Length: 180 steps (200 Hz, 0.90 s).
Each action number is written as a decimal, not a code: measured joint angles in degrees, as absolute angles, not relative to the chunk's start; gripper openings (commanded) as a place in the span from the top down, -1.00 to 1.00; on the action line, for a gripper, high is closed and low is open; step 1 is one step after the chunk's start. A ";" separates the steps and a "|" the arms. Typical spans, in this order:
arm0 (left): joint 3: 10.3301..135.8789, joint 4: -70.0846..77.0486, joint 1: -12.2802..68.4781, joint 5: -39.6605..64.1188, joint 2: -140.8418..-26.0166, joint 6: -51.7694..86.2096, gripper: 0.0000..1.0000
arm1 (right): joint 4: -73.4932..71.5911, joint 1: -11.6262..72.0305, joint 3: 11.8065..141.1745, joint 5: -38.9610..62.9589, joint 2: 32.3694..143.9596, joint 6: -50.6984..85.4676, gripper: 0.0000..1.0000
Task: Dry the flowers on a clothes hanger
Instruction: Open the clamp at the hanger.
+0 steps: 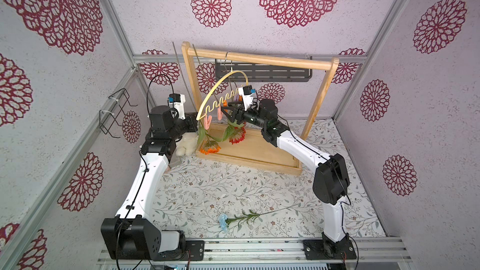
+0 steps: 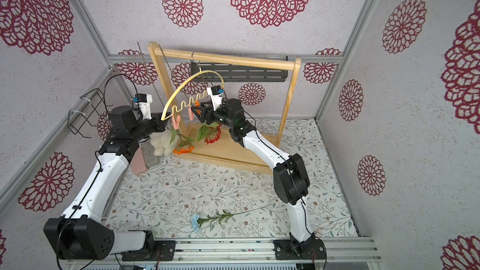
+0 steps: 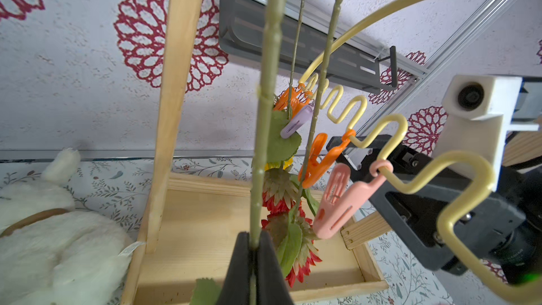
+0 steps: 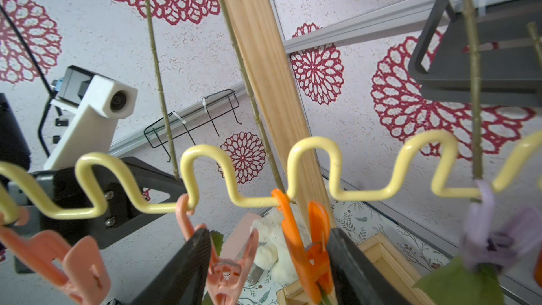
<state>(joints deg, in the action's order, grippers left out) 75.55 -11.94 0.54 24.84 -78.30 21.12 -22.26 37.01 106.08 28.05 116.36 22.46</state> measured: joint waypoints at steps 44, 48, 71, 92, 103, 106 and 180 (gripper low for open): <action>74.85 -4.91 0.23 28.88 -80.16 24.16 1.00 | -22.50 37.06 106.10 30.61 116.38 22.70 -0.33; 74.85 -4.49 0.23 29.19 -80.31 24.32 1.00 | -22.59 37.06 106.10 30.76 116.38 22.74 -0.33; 74.85 -2.74 0.21 31.00 -81.34 25.21 1.00 | -23.22 37.06 106.10 31.77 116.46 23.18 -0.34; 74.81 -1.54 0.21 32.40 -81.82 25.71 1.00 | -23.38 37.06 106.10 32.01 116.49 23.20 -0.33; 74.56 -0.64 0.21 32.95 -81.87 25.87 1.00 | -23.53 37.06 106.10 32.16 116.51 23.20 -0.34; 74.46 -0.38 0.21 33.10 -81.87 26.00 1.00 | -23.59 37.06 106.10 32.21 116.51 23.20 -0.34; 73.45 2.74 0.21 36.42 -82.32 27.75 1.00 | -25.10 37.34 106.10 33.54 116.81 23.86 -0.16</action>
<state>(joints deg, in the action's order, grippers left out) 73.45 2.74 0.21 36.42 -82.32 27.75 -25.10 37.34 106.10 33.54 116.81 23.86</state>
